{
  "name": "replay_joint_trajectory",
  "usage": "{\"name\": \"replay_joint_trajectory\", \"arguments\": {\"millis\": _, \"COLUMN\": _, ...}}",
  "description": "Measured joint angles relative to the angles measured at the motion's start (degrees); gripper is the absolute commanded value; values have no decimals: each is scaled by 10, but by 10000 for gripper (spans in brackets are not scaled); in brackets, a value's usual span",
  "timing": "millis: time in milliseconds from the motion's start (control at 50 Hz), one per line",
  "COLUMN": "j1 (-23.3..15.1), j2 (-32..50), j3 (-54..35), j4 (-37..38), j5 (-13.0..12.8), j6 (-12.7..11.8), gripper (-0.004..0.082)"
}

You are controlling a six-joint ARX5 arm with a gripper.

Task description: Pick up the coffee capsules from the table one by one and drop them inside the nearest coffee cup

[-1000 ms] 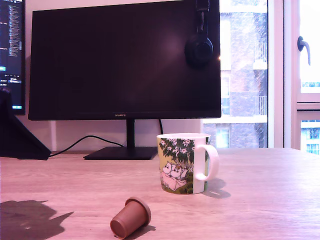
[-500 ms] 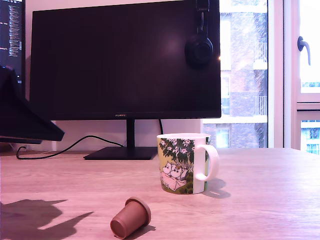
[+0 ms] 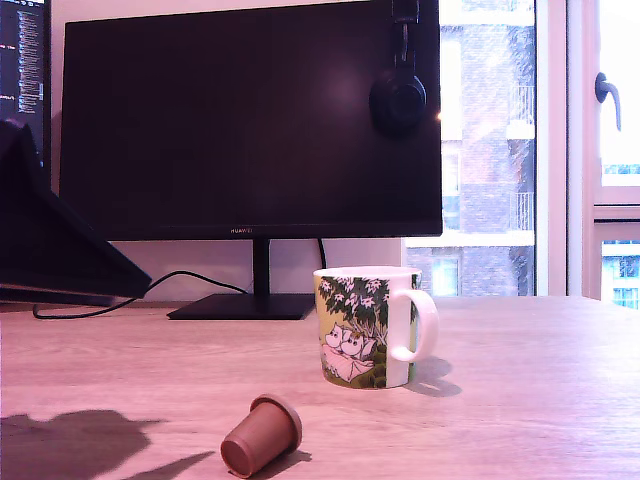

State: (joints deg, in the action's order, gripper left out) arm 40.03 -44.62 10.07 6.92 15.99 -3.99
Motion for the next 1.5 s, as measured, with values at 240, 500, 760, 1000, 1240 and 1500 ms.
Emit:
{"name": "replay_joint_trajectory", "arguments": {"millis": 240, "j1": 26, "j2": 2, "j3": 0, "j4": -5, "j5": -7, "j6": -1, "gripper": -2}}
{"name": "replay_joint_trajectory", "arguments": {"millis": 500, "j1": 59, "j2": 56, "j3": 0, "j4": -12, "j5": -37, "j6": -22, "gripper": -14}}
{"name": "replay_joint_trajectory", "arguments": {"millis": 760, "j1": 113, "j2": 59, "j3": -5, "j4": 3, "j5": -80, "j6": -48, "gripper": -14}}
{"name": "replay_joint_trajectory", "arguments": {"millis": 1000, "j1": 152, "j2": 59, "j3": -21, "j4": 4, "j5": -115, "j6": -64, "gripper": -14}}
{"name": "replay_joint_trajectory", "arguments": {"millis": 1240, "j1": 169, "j2": 59, "j3": -21, "j4": 0, "j5": -127, "j6": -76, "gripper": -13}}
{"name": "replay_joint_trajectory", "arguments": {"millis": 1500, "j1": 169, "j2": 57, "j3": -21, "j4": -28, "j5": -151, "j6": -77, "gripper": 128}}
